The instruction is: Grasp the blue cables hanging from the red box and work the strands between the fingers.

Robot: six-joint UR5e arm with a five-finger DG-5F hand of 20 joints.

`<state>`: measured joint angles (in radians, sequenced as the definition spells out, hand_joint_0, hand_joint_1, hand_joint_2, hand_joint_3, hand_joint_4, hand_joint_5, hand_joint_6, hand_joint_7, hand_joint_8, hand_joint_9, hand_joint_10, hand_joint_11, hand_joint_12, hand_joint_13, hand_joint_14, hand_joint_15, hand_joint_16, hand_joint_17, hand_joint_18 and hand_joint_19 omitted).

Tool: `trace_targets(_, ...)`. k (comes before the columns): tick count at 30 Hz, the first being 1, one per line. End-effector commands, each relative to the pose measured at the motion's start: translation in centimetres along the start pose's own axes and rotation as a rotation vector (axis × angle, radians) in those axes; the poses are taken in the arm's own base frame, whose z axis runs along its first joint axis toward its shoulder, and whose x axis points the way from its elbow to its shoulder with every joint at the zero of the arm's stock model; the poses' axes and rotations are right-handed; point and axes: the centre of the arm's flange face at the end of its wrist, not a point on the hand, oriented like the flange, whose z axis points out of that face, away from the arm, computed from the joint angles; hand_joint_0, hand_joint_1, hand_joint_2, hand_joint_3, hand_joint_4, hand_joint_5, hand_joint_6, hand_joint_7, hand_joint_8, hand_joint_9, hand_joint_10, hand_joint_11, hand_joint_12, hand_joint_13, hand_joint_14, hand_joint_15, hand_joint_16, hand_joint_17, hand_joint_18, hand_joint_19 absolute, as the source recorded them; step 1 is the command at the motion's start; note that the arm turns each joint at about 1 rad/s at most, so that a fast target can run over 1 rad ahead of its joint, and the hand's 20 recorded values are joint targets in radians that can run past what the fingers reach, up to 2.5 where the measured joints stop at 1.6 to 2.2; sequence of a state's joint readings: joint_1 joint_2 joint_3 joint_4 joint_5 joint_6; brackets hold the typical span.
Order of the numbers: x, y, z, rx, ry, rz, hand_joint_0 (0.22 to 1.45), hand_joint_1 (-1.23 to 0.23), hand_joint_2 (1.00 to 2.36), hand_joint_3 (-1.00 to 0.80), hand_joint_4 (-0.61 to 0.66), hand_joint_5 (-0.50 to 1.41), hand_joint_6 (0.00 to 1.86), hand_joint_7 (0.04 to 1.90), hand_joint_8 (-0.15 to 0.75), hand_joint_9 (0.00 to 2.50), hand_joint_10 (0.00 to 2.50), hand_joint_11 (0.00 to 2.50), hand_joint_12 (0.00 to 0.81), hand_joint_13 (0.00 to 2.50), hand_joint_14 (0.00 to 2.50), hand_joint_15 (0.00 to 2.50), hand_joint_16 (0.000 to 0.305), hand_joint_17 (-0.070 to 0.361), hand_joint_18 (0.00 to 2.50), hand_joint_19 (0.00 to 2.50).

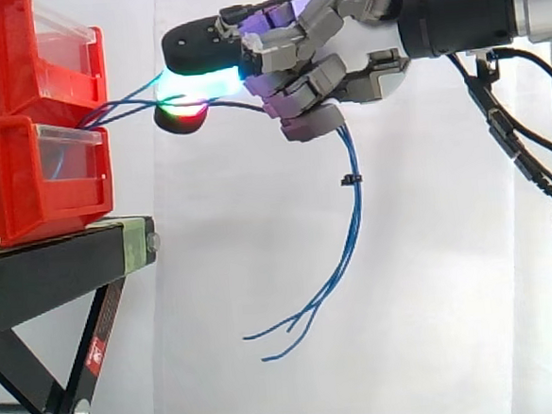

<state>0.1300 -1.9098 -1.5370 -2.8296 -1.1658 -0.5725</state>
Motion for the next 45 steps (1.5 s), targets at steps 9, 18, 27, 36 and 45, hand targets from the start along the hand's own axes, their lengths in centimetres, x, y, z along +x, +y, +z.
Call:
trace_targets(9, -0.1, -0.2, 0.0, -0.004, 0.021, 0.154, 1.31, -0.74, 1.01, -0.22, 0.14, 0.70, 0.02, 1.38, 0.350, 0.91, 2.50, 1.99, 0.431, 1.02, 2.50, 1.29, 0.063, 0.142, 1.39, 1.65)
trace_targets(18, 0.0, -0.2, -0.1, 0.005, 0.035, 0.281, 1.35, -0.77, 1.01, -0.20, 0.16, 0.79, 0.02, 1.22, 0.350, 0.91, 2.50, 1.99, 0.431, 1.02, 2.50, 1.29, 0.063, 0.142, 1.39, 1.65)
trace_targets(27, 0.6, -0.2, -0.5, 0.035, 0.058, 0.552, 1.36, -0.77, 1.01, -0.19, 0.17, 0.80, 0.02, 1.24, 0.350, 0.91, 2.50, 1.99, 0.431, 1.02, 2.50, 1.29, 0.063, 0.142, 1.39, 1.65)
trace_targets(36, 0.7, -0.1, -0.6, 0.037, 0.060, 0.626, 1.35, -0.77, 1.01, -0.20, 0.18, 0.80, 0.02, 1.27, 0.350, 0.91, 2.50, 1.99, 0.431, 1.02, 2.50, 1.29, 0.063, 0.142, 1.39, 1.65)
trace_targets(45, 0.6, -0.3, -0.6, 0.048, 0.069, 0.677, 1.11, -0.76, 1.00, -0.09, 0.17, 0.68, 0.01, 1.49, 0.350, 0.91, 2.50, 1.99, 0.431, 1.02, 2.50, 1.29, 0.063, 0.142, 1.39, 1.65)
